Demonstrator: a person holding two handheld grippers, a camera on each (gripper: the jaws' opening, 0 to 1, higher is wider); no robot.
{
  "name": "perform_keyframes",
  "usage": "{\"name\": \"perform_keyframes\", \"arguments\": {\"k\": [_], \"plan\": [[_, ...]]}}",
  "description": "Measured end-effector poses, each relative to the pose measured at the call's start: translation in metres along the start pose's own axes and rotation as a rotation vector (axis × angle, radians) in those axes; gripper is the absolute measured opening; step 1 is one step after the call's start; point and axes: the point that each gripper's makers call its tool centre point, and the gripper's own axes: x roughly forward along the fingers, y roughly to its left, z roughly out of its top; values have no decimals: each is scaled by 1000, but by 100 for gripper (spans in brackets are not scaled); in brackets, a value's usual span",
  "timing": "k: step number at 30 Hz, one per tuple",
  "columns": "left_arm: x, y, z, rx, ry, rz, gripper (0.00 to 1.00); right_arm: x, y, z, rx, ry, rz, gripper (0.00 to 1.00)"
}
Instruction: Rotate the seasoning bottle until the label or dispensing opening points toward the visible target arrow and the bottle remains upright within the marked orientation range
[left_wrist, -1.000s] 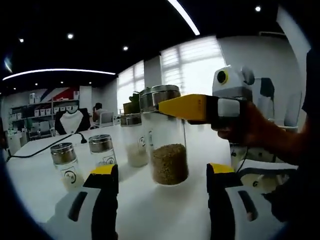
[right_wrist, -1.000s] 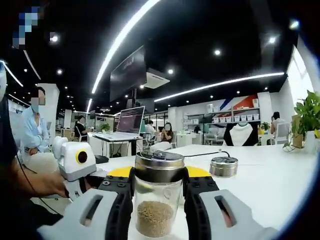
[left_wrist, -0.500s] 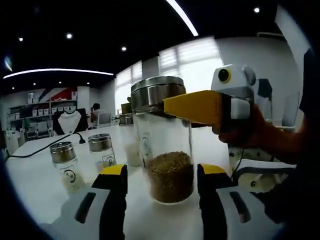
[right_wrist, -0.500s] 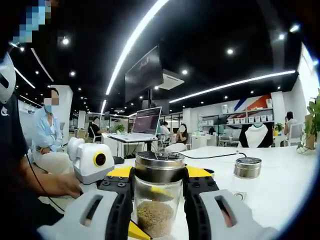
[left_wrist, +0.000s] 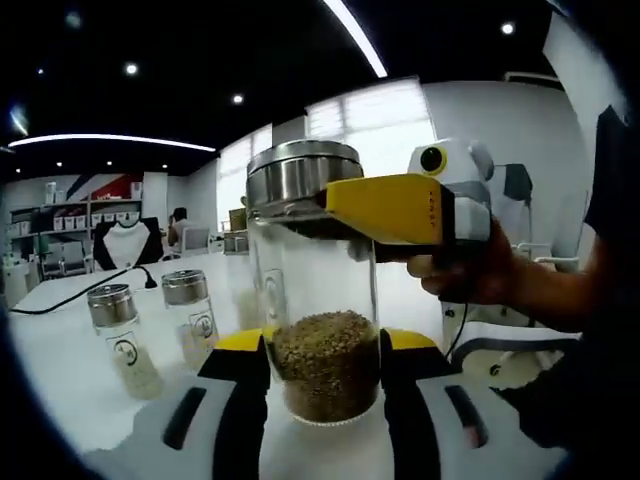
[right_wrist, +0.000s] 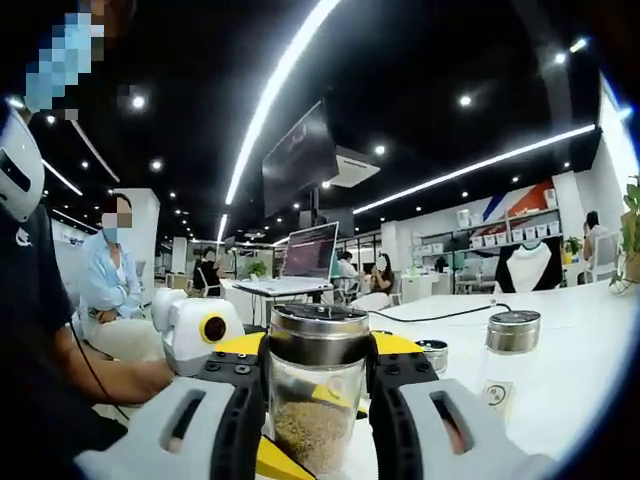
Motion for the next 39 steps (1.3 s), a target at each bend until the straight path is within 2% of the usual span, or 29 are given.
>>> {"name": "perform_keyframes", "arguments": {"k": [6,10,18,20,27,39], "plan": [[0,0,5,-73,9,54,45,1,0,6,24,-28,-21,36],[-1,6,5,-15,8,125,45,4,1,8,-6,-21,-39,37],[-5,14,5,4,13,176,44,10,-4,5,-37,6,-98,37],[-6,18,3,26,22,211,44,12,-5,3,-56,25,-123,37],[-7,21,2,-22,15,224,44,19,-4,0,-123,49,-191,38],[-5,20,6,-74,-26,267,44,22,-14,-3,-132,55,-341,40]]}}
